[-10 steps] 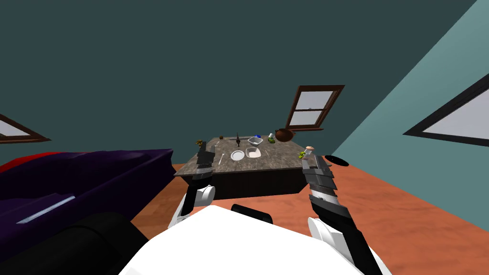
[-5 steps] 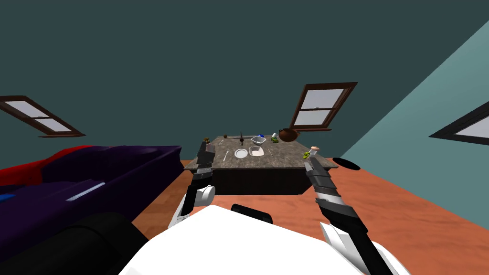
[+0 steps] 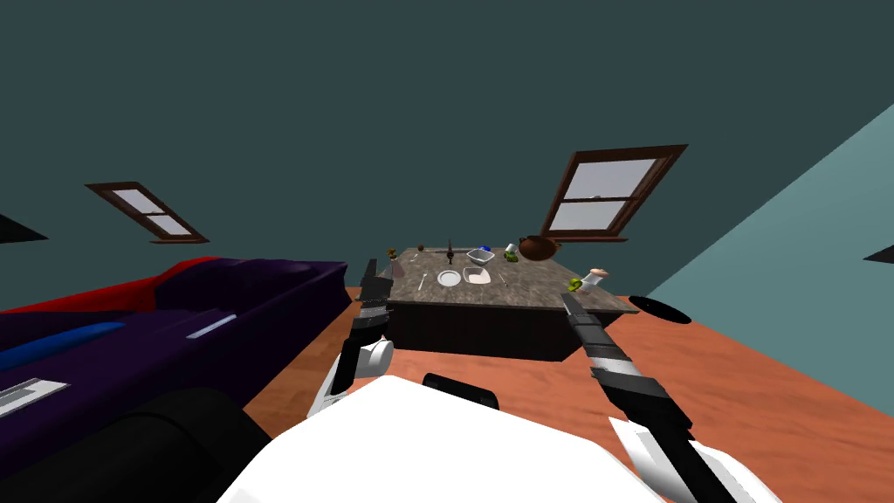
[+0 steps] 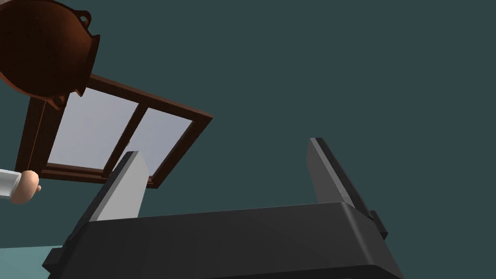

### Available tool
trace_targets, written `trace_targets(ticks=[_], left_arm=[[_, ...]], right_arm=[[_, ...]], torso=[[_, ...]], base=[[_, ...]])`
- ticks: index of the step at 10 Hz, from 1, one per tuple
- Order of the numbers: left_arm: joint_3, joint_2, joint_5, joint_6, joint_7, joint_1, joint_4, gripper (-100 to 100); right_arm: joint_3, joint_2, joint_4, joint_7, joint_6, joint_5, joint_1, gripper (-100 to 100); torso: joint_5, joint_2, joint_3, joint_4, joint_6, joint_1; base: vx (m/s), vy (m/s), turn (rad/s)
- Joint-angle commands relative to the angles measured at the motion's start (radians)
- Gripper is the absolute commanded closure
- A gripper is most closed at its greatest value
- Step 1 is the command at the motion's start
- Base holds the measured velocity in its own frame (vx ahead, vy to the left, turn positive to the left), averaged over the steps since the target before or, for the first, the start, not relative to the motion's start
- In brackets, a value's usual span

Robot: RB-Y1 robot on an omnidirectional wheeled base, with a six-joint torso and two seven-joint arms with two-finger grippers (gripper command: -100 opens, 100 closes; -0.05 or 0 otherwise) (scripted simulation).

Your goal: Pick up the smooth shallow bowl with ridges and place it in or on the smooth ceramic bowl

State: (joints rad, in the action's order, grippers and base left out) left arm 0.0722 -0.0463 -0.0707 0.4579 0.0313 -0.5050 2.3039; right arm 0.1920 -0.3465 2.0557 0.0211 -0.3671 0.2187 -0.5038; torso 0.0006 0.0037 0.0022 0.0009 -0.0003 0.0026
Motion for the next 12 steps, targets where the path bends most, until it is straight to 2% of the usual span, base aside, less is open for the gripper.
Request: trace_targets(ticks=[1, 2, 3, 4, 5, 6, 7, 8, 9, 10, 11, 12], left_arm=[[0.0, 0.0, 0.0, 0.0, 0.0, 0.0, 0.0, 0], [0.0, 0.0, 0.0, 0.0, 0.0, 0.0, 0.0, 0], [0.0, 0.0, 0.0, 0.0, 0.0, 0.0, 0.0, 0], [0.0, 0.0, 0.0, 0.0, 0.0, 0.0, 0.0, 0], [0.0, 0.0, 0.0, 0.0, 0.0, 0.0, 0.0, 0], [0.0, 0.0, 0.0, 0.0, 0.0, 0.0, 0.0, 0], [0.0, 0.0, 0.0, 0.0, 0.0, 0.0, 0.0, 0], [0.0, 0.0, 0.0, 0.0, 0.0, 0.0, 0.0, 0], [0.0, 0.0, 0.0, 0.0, 0.0, 0.0, 0.0, 0], [0.0, 0.0, 0.0, 0.0, 0.0, 0.0, 0.0, 0], [0.0, 0.0, 0.0, 0.0, 0.0, 0.0, 0.0, 0], [0.0, 0.0, 0.0, 0.0, 0.0, 0.0, 0.0, 0]], right_arm=[[0.011, -0.02, -0.015, -0.001, 0.004, 0.036, 0.0, -100], [0.025, -0.054, -0.044, -0.004, 0.011, 0.072, 0.004, -100], [0.025, -0.054, -0.044, -0.004, 0.011, 0.08, 0.004, -100], [0.037, -0.09, -0.073, -0.008, 0.019, 0.12, 0.008, -100], [0.037, -0.09, -0.073, -0.008, 0.019, 0.126, 0.008, -100], [0.047, -0.127, -0.104, -0.013, 0.027, 0.164, 0.012, -100], [0.047, -0.127, -0.104, -0.013, 0.027, 0.173, 0.012, -100], [0.055, -0.167, -0.135, -0.019, 0.035, 0.213, 0.016, -100], [0.055, -0.167, -0.135, -0.019, 0.035, 0.221, 0.016, -100], [0.061, -0.208, -0.167, -0.025, 0.044, 0.26, 0.019, -100], [0.061, -0.208, -0.167, -0.025, 0.044, 0.269, 0.019, -100], [0.063, -0.251, -0.2, -0.032, 0.054, 0.309, 0.022, -100]], torso=[[0.0, 0.0, 0.0, 0.0, 0.0, 0.0], [0.0, -0.001, 0.0, 0.0, 0.001, -0.001], [0.0, -0.001, -0.001, 0.0, 0.0, -0.001], [0.0, -0.002, -0.001, 0.0, 0.001, -0.001], [0.0, -0.002, -0.001, 0.0, 0.0, -0.001], [0.0, -0.002, -0.001, 0.0, 0.001, -0.001], [0.0, -0.002, -0.001, 0.0, 0.0, 0.0], [0.0, -0.002, -0.001, 0.0, 0.001, 0.0], [0.0, -0.003, -0.001, -0.001, 0.0, 0.001], [0.0, -0.003, -0.002, -0.001, 0.001, 0.0], [0.0, -0.003, -0.002, -0.001, 0.0, 0.0], [0.0, -0.003, -0.002, -0.001, 0.001, -0.001]], base=[[-0.037, 0.039, 0.062], [-0.031, 0.041, 0.119], [-0.02, 0.029, 0.063], [-0.021, 0.039, 0.125], [-0.021, 0.04, 0.064], [-0.034, 0.063, 0.149], [-0.021, 0.05, 0.065], [-0.015, 0.071, 0.135], [-0.014, 0.05, 0.059], [-0.015, 0.055, 0.133], [-0.006, 0.044, 0.077], [-0.01, 0.064, 0.137]])
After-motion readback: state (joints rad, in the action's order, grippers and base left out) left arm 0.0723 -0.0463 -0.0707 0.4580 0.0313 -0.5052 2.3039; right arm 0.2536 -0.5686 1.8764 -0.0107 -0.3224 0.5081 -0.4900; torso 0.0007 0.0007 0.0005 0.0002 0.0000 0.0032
